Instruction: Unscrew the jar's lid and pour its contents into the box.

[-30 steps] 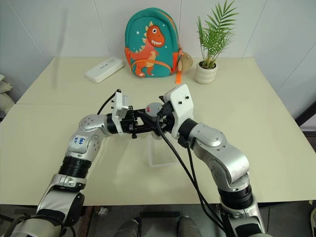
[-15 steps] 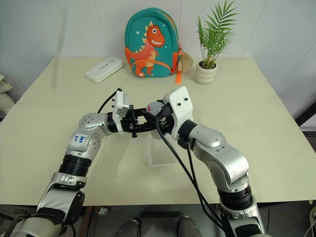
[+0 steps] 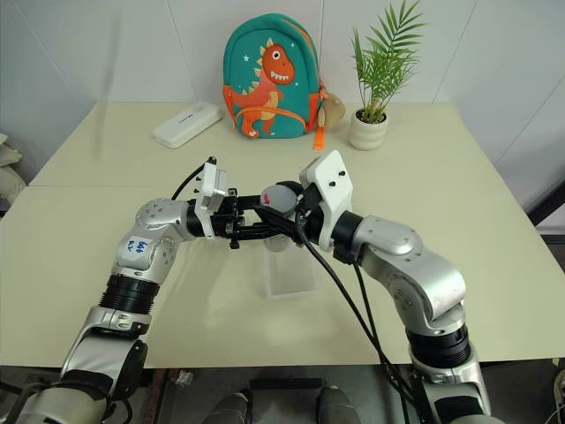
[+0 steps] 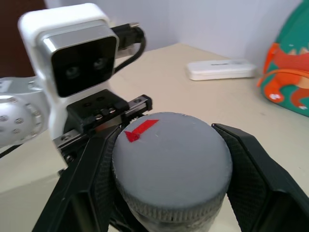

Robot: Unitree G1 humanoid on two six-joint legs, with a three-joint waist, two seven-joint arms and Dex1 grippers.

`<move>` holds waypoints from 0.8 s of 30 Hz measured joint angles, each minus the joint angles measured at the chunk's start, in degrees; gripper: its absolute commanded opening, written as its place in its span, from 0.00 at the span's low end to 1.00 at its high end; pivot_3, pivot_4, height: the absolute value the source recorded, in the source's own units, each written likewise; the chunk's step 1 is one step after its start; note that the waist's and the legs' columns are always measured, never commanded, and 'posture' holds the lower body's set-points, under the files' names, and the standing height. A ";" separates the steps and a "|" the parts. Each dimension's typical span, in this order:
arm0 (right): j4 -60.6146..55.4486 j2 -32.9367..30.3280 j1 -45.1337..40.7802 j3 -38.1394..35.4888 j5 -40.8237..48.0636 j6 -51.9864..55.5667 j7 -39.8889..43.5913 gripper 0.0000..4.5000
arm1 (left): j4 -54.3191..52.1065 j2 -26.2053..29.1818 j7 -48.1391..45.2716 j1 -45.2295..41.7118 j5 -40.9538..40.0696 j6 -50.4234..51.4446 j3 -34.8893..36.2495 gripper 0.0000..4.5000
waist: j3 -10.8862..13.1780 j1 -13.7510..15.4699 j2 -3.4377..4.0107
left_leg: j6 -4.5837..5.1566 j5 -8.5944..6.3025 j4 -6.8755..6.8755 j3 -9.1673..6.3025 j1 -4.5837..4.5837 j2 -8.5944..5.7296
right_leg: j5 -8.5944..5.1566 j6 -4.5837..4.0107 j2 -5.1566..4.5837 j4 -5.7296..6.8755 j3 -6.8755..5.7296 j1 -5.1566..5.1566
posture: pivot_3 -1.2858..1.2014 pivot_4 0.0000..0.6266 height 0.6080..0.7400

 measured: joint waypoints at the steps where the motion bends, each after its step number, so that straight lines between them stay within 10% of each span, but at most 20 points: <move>1: 0.72 -0.99 -0.76 0.04 0.26 0.00 2.09 0.59 | 0.70 0.18 -1.07 -0.31 -0.05 -0.46 0.00 0.46 | 0.00 -0.05 0.00 | 0.00 0.00 0.00 0.00 0.00 0.00 | 0.00 0.00 0.00 0.00 0.00 0.00 | 0.52 0.24 1.00; 24: 6.37 -2.28 -5.03 1.73 -4.30 -1.68 13.68 0.59 | 11.83 0.50 -9.15 -6.53 3.53 -9.39 -2.69 0.46 | 0.00 -0.07 0.00 | 0.01 -0.01 -0.02 0.00 -0.03 0.00 | -0.01 0.01 0.01 -0.01 -0.01 -0.04 | 0.52 0.24 1.00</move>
